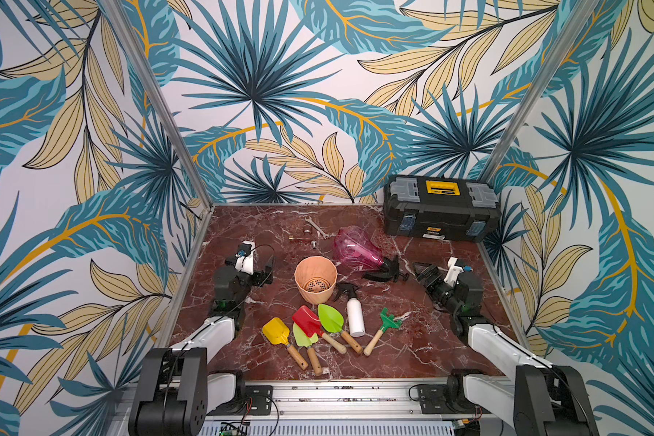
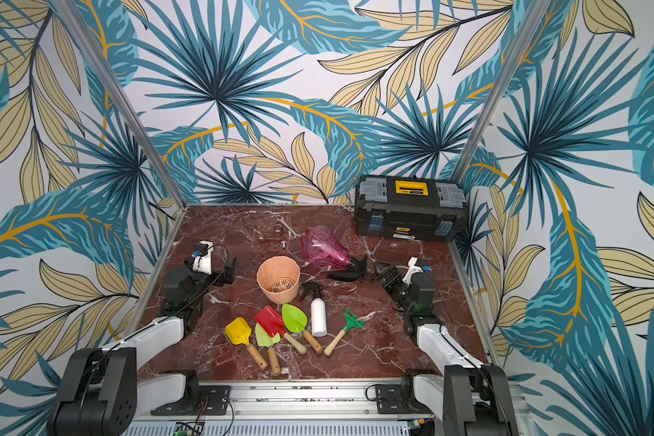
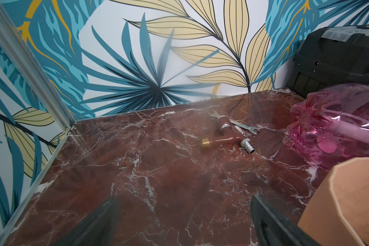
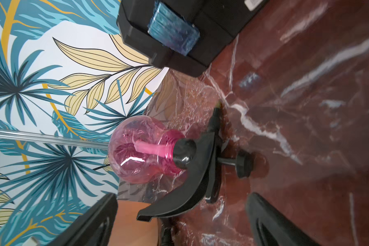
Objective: Organize the gardening tools
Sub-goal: Pick up the gardening tool from the center of the board.
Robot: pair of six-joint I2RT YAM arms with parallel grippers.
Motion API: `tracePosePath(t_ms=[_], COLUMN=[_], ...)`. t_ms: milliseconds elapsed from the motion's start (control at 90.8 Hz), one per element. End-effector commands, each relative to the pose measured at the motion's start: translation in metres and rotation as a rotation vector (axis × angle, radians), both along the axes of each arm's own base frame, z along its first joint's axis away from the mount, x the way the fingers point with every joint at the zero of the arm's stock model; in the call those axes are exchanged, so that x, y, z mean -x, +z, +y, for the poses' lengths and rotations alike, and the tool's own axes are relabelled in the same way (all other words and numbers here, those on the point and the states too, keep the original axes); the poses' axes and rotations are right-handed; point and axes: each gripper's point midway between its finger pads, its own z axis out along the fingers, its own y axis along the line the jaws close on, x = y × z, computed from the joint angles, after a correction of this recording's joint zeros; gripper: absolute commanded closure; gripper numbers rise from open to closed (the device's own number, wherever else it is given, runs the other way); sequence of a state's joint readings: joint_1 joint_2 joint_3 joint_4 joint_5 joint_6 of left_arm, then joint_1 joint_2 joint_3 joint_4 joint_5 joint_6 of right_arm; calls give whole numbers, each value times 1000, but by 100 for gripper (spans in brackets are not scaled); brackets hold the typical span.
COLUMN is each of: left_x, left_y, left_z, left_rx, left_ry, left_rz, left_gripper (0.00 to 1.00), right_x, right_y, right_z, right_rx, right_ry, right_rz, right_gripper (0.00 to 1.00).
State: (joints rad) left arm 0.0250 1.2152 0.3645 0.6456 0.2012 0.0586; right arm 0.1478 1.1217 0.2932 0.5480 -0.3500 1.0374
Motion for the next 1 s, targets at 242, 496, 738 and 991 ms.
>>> tracePosePath(t_ms=[242,496,738,991], left_x=[-1,-1,0,1], left_y=[9,8,8,9], left_z=[2,0,-1,-1], left_rx=[5,8,7,6], left_ry=[18,8,2,1], left_rz=[10,10,10,4], left_gripper=[0,0,0,0], right_x=[11,16,5,-10], right_y=[-5,-34,-47,-57], right_z=[38,59,61,70], right_rx=[-393,-476,-427,-466], right_ry=[-121,-100,-124,-113], right_rz=[154,285,280,278], right_gripper=[3,4,9,20])
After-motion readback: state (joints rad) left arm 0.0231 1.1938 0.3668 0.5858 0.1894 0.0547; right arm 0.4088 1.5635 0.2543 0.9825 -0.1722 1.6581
